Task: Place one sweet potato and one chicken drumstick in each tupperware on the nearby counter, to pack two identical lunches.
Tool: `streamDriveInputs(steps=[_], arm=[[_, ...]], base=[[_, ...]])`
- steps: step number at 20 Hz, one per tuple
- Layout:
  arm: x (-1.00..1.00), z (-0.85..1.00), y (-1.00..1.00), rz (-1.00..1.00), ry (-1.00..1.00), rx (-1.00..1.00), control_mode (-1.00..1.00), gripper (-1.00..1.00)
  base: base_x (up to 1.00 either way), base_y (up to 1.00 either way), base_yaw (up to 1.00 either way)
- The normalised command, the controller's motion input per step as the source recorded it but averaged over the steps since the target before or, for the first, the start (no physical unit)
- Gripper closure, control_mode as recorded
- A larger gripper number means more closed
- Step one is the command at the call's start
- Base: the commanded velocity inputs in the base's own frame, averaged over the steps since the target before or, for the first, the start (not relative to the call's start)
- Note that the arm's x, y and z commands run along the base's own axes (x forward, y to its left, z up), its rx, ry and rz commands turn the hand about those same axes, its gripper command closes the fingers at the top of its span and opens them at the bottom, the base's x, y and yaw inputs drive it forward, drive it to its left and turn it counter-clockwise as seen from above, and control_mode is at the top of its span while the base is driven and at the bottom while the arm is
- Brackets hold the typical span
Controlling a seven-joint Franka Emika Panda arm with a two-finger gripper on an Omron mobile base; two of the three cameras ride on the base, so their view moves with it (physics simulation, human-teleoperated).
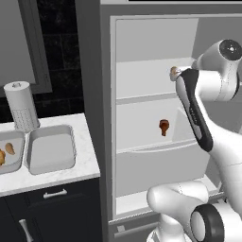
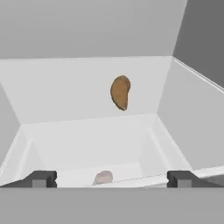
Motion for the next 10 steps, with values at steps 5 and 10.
streamDriveInputs(steps=[5,10], arm=[[0.70,-0.25,-0.16,0.02,0.04,0.00,-1.00,-1.00],[0.53,-0.38,-0.10,0.03,0.00,0.00,-1.00,-1.00]], base=[[0.00,0.00,0.00],[0.00,0.00,0.00]])
